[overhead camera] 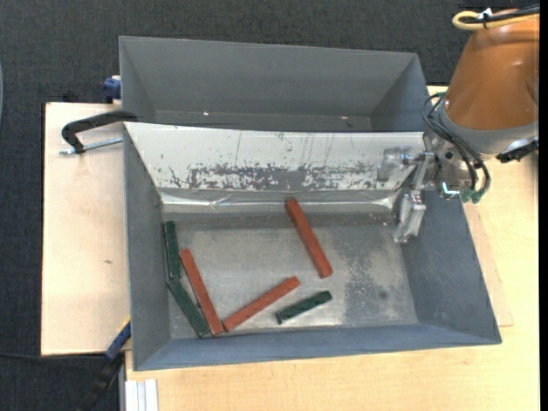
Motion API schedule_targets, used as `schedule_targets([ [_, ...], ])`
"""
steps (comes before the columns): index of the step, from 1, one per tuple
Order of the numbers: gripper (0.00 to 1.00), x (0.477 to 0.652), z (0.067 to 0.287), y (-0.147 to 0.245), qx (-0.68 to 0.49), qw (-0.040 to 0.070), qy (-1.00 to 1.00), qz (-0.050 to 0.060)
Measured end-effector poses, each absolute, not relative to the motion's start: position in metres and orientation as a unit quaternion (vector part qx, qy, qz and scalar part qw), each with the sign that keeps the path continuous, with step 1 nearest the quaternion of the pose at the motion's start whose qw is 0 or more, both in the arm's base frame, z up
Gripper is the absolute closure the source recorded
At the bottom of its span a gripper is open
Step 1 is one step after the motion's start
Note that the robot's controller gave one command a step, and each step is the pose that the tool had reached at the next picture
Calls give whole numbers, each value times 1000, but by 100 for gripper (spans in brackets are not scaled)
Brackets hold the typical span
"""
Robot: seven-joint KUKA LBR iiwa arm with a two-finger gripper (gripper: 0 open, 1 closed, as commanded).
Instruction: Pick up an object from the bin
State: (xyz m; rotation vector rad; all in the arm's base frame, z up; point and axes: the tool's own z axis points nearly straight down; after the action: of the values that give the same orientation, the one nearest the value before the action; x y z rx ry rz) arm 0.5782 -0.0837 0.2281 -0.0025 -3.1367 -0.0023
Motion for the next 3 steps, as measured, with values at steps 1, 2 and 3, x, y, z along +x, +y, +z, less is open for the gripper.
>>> schedule_targets([
  [1, 0, 579, 230, -84, -1, 1, -1000, -1],
  [2, 0, 566, 228, -75, 14, -2, -1000, 0],
  [3, 0, 562, 185, -59, 7, -5, -1000, 0],
])
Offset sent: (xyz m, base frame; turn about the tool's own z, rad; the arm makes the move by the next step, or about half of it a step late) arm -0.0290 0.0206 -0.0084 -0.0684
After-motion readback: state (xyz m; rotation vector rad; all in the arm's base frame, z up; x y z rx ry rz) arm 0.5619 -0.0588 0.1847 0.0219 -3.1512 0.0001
